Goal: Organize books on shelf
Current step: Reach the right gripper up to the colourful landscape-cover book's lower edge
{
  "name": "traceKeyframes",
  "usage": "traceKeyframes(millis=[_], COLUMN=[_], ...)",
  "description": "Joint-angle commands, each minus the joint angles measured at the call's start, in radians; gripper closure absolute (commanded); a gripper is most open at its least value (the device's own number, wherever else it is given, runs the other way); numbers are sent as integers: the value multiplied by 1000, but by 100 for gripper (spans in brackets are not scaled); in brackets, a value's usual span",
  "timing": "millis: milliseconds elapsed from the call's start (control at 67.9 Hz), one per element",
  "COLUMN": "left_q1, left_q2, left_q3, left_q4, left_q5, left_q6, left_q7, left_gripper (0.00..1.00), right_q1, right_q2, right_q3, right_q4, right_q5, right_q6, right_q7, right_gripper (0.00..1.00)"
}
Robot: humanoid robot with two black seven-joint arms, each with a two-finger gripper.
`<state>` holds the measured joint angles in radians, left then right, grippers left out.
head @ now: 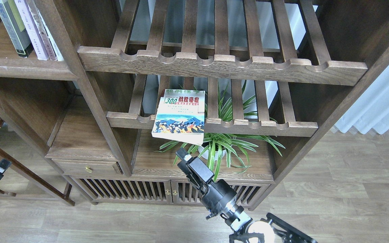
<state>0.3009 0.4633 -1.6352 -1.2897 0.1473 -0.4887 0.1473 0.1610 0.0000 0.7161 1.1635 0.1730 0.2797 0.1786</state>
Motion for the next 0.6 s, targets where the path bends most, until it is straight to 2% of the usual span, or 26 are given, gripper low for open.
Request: traceKeyframes(millis=[0,74,265,500,589], left_q1=[-5,-5,-5,-19,-19], left_q2=[0,0,1,5,5], left_q3=[0,-2,-3,-3,-5], left_q4=[1,1,3,4,3], left_q5=[0,0,0,0,0], left_q6=[0,0,0,0,0], left_q7=[0,0,0,0,0], left_gripper=[6,6,6,6,6], right_q1=[40,51,72,123,135], right_q2=[0,0,0,0,0], right_q3=[-44,-60,-70,-78,-78], right_q4=[1,1,8,16,24], right_q5=[3,5,57,103,149], right_q6=[-50,-79,-171,-189,-228], right_q7=[36,44,114,176,205], right_gripper=[0,0,0,1,1])
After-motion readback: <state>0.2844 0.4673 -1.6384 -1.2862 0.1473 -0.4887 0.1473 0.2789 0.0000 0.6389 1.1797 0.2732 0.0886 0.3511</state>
